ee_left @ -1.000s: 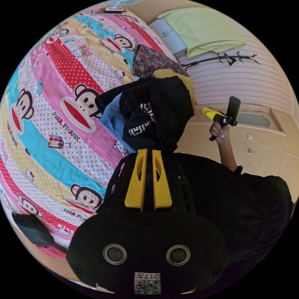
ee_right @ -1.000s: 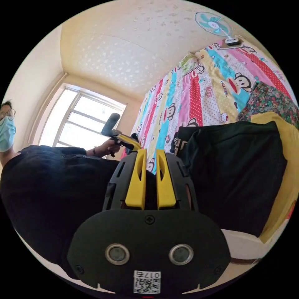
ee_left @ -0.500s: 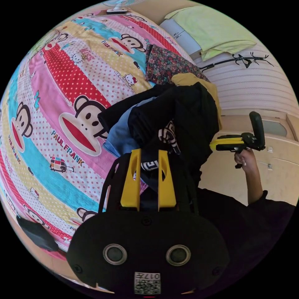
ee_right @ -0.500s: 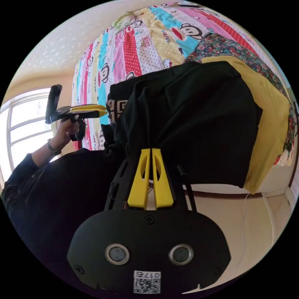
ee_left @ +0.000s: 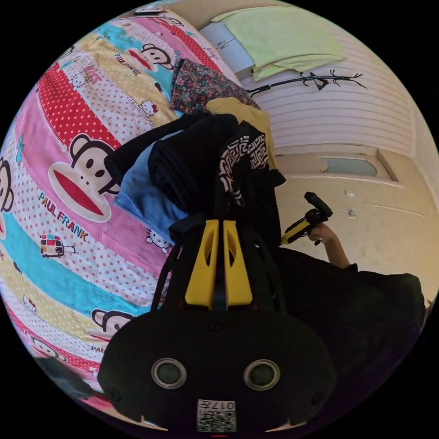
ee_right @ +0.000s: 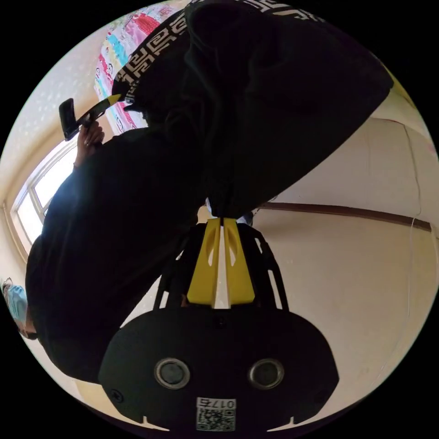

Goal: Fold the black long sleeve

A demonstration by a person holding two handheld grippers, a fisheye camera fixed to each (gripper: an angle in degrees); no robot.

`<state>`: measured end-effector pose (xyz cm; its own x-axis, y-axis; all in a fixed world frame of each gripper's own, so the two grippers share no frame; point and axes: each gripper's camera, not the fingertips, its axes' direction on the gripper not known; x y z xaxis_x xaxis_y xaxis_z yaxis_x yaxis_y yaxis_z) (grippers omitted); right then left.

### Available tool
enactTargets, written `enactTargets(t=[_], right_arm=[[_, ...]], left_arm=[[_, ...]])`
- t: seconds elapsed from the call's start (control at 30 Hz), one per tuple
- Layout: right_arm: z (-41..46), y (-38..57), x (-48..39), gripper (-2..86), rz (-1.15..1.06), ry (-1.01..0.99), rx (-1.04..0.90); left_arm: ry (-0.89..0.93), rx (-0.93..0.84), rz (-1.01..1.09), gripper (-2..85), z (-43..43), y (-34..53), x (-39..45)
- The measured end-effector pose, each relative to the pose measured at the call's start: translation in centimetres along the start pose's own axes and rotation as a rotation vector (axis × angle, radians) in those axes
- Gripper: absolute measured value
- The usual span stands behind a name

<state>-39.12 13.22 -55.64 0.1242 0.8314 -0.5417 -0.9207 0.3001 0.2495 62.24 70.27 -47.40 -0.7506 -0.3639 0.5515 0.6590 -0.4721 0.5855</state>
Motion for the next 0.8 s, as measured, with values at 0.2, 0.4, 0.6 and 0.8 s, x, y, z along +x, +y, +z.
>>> enactTargets(t=[0.2, 0.4, 0.6, 0.8], right_arm=[[-3.9, 1.7, -6.1, 1.2, -0.375, -0.057, 0.060], [-2.4, 4.0, -15.1, 1.0, -0.705, 0.011, 0.048], [2.2, 6.3, -19.2, 0.5, -0.783, 0.061, 0.202], [6.7, 9.1, -17.4, 0.3, -0.704, 0.098, 0.336]], left_arm=[[0.398, 0.233, 0.253, -0.7, -8.8, -0.4, 9.4], [0.660, 0.551, 0.533, -0.8, -22.9, 4.9, 16.0], [0.400, 0.721, 0.742, -0.5, -35.8, 12.6, 23.3], [0.136, 0.676, 0.770, -0.6, -38.5, 19.4, 32.7]])
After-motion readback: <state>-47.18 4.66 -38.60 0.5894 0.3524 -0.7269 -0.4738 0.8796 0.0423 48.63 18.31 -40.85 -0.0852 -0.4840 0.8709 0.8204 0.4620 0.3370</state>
